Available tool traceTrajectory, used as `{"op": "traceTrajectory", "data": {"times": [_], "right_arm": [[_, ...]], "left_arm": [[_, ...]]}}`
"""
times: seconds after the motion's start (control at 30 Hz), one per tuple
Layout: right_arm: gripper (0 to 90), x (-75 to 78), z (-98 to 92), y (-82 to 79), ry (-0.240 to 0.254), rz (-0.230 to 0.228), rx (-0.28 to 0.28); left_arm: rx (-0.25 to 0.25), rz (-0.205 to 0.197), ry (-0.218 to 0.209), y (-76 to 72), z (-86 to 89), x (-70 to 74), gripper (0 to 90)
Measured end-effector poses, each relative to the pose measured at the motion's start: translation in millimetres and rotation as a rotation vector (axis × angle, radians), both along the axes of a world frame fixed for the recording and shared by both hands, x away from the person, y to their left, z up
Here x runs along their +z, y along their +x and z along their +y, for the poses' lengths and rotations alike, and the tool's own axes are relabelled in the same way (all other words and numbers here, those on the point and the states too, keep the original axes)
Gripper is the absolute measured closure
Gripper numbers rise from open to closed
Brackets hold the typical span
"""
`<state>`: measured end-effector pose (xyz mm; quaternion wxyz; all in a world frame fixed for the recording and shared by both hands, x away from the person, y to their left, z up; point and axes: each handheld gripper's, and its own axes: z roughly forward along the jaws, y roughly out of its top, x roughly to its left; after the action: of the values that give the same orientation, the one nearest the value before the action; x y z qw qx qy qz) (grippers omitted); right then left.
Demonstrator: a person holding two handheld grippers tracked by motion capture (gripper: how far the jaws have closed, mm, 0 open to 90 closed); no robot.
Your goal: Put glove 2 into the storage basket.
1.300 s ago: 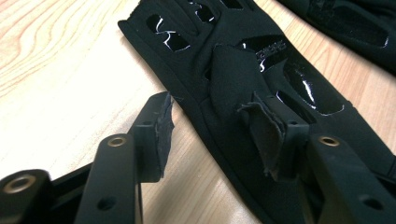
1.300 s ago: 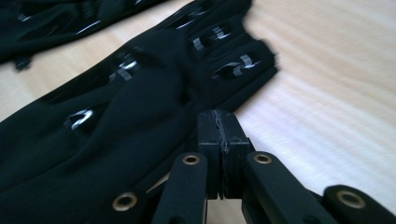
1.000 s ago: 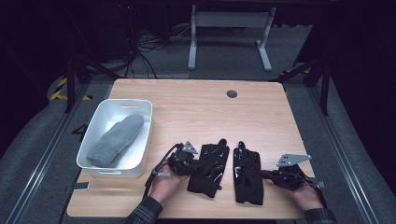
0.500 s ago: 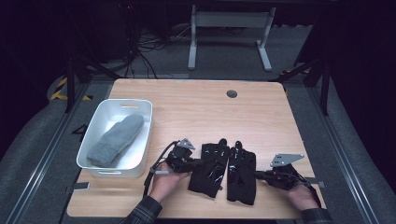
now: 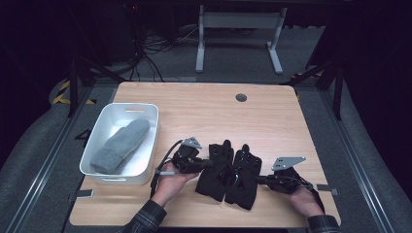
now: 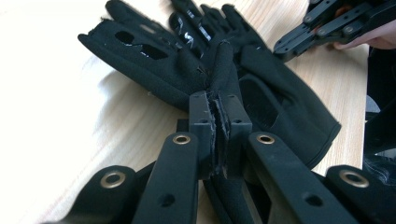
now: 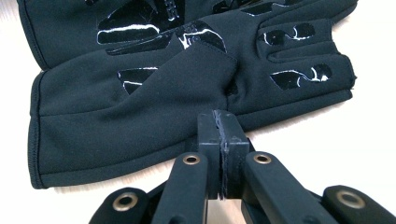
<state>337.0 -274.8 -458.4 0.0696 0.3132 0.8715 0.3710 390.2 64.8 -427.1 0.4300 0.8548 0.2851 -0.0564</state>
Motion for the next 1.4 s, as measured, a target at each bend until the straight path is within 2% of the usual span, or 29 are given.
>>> {"op": "traceTrajectory", "data": {"times": [0.1,0.27,0.33,0.53,0.77,1.17,1.3,1.4], "right_arm": [[90.0,0.4,3.5,3.3,0.007,0.000,0.002],[90.0,0.5,10.5,7.8,0.011,-0.002,0.010],[90.0,0.5,13.9,9.1,0.010,-0.002,0.013],[90.0,0.3,23.3,13.9,0.010,-0.004,0.023],[90.0,-1.3,32.0,17.7,0.028,0.004,0.030],[90.0,-1.4,39.9,22.1,0.023,0.000,0.038],[90.0,-1.5,39.0,21.8,0.022,-0.001,0.038],[90.0,-1.4,37.4,21.2,0.015,-0.002,0.034]], "left_arm": [[-0.012,-0.005,0.015,1.8,-1.7,3.8,85.9],[-0.021,-0.007,0.002,3.6,-4.6,12.3,85.9],[-0.028,-0.016,0.012,4.1,-6.5,15.2,85.9],[-0.052,-0.018,0.008,4.7,-13.1,22.1,85.9],[-0.069,-0.024,0.008,2.7,-23.4,22.2,85.9],[-0.100,-0.027,0.022,-0.6,-48.2,16.4,85.1],[-0.102,-0.030,0.012,-1.6,-51.9,14.9,83.4],[-0.107,-0.030,-0.019,-2.4,-52.1,15.7,77.8]]}}
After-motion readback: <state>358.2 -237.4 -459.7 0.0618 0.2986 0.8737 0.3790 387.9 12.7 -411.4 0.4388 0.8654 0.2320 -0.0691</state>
